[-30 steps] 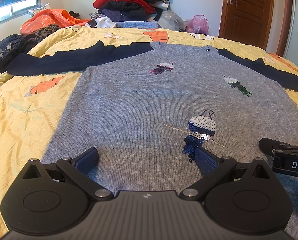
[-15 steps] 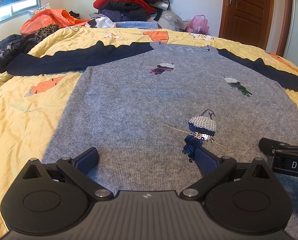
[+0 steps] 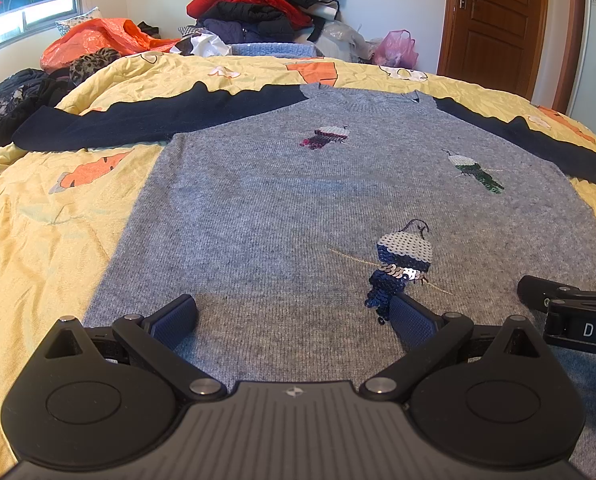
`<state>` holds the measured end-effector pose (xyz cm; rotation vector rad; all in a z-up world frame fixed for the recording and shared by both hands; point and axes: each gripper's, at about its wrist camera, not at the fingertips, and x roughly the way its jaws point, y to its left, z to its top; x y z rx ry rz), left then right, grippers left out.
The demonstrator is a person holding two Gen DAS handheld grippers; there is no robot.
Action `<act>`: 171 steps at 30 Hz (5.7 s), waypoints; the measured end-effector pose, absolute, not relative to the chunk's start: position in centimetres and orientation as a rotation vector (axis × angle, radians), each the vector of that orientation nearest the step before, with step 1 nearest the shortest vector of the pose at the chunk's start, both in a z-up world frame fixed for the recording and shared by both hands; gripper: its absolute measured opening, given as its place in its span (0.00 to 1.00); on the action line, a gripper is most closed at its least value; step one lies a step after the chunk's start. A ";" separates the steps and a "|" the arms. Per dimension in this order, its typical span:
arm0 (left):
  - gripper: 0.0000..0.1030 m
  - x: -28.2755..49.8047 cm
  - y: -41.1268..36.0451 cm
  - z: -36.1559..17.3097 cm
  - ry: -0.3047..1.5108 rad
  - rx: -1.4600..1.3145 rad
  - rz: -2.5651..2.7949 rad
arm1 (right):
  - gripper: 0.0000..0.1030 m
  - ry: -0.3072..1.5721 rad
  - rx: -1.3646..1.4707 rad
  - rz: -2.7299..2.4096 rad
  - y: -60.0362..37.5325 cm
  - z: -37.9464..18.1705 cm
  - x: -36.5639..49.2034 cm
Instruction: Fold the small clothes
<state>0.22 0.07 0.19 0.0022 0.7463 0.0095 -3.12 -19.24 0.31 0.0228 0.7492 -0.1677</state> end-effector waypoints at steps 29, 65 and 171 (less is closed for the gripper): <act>1.00 0.2 0.1 0.2 0.746 0.002 0.010 | 1.00 0.562 0.621 -0.068 -35.7 5.1 -1.9; 1.00 0.3 0.0 0.3 0.744 -0.002 0.010 | 0.16 0.347 0.569 -0.014 -35.6 7.6 10.5; 0.11 20.5 43.0 -0.2 0.529 -0.896 0.477 | 1.00 0.708 0.004 0.001 -23.0 -1.2 17.0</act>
